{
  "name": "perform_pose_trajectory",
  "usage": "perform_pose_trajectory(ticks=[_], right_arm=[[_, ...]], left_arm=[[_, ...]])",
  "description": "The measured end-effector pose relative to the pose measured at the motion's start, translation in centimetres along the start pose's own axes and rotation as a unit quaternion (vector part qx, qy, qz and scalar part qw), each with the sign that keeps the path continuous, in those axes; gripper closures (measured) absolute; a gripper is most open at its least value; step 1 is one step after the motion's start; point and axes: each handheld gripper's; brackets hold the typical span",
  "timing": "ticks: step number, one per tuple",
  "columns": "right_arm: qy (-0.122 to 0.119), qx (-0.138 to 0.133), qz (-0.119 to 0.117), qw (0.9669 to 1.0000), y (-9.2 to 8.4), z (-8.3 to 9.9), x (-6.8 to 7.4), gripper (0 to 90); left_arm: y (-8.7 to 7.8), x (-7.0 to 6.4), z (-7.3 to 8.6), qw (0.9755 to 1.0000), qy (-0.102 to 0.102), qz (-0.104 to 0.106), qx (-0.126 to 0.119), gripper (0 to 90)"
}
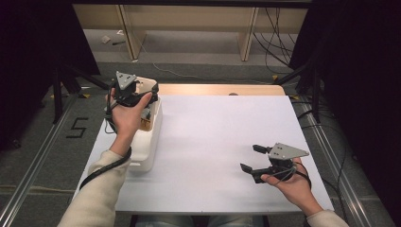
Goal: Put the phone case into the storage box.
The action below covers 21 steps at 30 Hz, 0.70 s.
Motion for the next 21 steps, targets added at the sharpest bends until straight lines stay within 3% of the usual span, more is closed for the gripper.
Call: perform_pose_trajectory(ticks=[21], right_arm=[[0.001,0.000,0.001,1.0000,-0.06,-0.02,-0.02,17.6]], left_arm=[[0.88,0.19,0.42,1.0000,0.006,0.000,0.007,10.7]])
Point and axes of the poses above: each handheld gripper's, and its own axes: y roughly forward along the jaws, z roughly out of its underside, x roughly to its left, and after that the axes turned 5 degrees about z, right-handed
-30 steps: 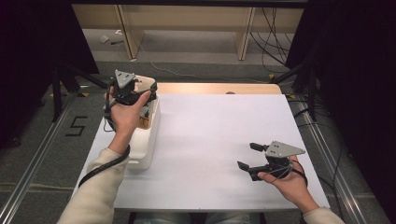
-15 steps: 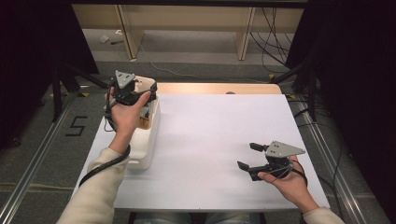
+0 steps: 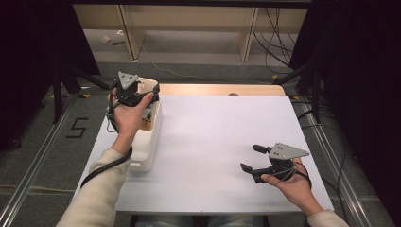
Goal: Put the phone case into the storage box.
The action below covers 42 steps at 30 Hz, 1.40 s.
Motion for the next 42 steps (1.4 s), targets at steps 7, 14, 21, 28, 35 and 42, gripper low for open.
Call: perform_pose_trajectory(ticks=[7,14,21,28,35,42], right_arm=[[0.001,-0.001,0.000,1.0000,0.0,0.0,0.0,17.6],[0.001,0.000,-0.001,1.0000,0.0,0.0,0.0,17.6],[0.001,-0.001,-0.001,1.0000,0.0,0.0,0.0,17.6],[0.001,0.000,-0.001,1.0000,0.0,0.0,0.0,17.6],[0.001,0.000,-0.001,1.0000,0.0,0.0,0.0,17.6],[0.001,0.000,-0.001,1.0000,0.0,0.0,0.0,17.6]], left_arm=[[0.2,0.3,0.1,1.0000,-0.001,-0.003,0.001,10.7],[0.4,0.6,0.1,1.0000,-0.005,-0.004,0.000,10.7],[0.8,0.5,0.2,1.0000,-0.006,-0.002,0.002,10.8],[1.0,0.5,0.1,1.0000,-0.005,-0.002,0.003,10.7],[1.2,0.7,-0.1,1.0000,-0.005,-0.002,0.004,10.7],[1.4,0.9,-0.1,1.0000,-0.007,-0.003,0.005,10.7]])
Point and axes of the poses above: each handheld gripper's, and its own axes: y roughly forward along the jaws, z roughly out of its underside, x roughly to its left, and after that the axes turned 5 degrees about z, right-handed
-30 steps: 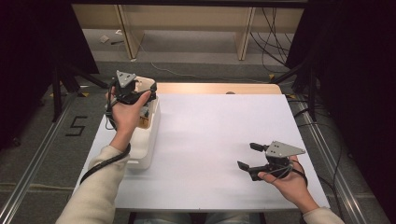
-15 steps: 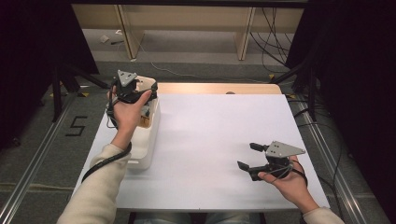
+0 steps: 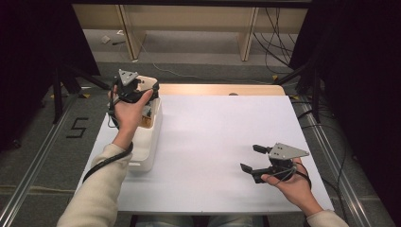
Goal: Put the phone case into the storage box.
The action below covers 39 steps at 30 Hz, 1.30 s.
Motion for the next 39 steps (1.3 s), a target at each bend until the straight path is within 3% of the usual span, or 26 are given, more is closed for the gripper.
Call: perform_pose_trajectory(ticks=[22,28,29,39], right_arm=[[0.000,0.000,0.000,1.0000,0.0,0.0,0.0,17.6],[0.000,-0.001,-0.001,1.0000,0.0,0.0,0.0,17.6],[0.000,0.000,-0.001,1.0000,0.0,0.0,0.0,17.6],[0.000,-0.001,-0.001,1.0000,0.0,0.0,0.0,17.6]], left_arm=[[1.2,0.1,-0.2,0.9998,-0.018,0.007,0.006,10.7],[1.6,0.3,-0.4,0.9999,-0.013,0.004,0.009,10.7],[1.7,0.4,-0.5,1.0000,-0.004,0.005,0.006,10.7],[2.2,0.5,-0.8,0.9999,-0.002,0.012,0.006,10.7]])
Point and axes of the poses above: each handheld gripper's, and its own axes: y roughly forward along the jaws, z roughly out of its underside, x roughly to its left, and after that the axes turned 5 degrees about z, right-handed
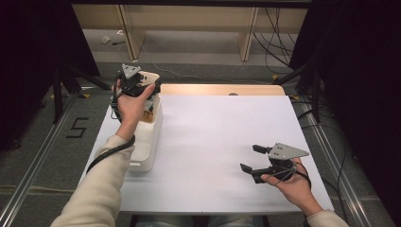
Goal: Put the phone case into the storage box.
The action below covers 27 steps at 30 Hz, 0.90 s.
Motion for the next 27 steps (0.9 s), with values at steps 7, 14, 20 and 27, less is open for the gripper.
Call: perform_pose_trajectory(ticks=[7,14,20,27], right_arm=[[0.000,0.000,-0.001,1.0000,0.0,0.0,0.0,17.6],[0.001,0.000,-0.002,1.0000,0.0,0.0,0.0,17.6],[0.003,0.001,-0.002,1.0000,0.0,0.0,0.0,17.6],[0.001,0.000,-0.002,1.0000,0.0,0.0,0.0,17.6]], left_arm=[[0.5,0.1,-0.2,1.0000,0.002,0.000,0.003,10.7],[1.1,0.2,-0.4,1.0000,0.005,0.001,0.002,10.7],[1.4,0.3,-0.6,1.0000,0.004,0.000,0.001,10.7],[1.9,0.7,-0.7,1.0000,0.004,0.000,0.000,10.7]])
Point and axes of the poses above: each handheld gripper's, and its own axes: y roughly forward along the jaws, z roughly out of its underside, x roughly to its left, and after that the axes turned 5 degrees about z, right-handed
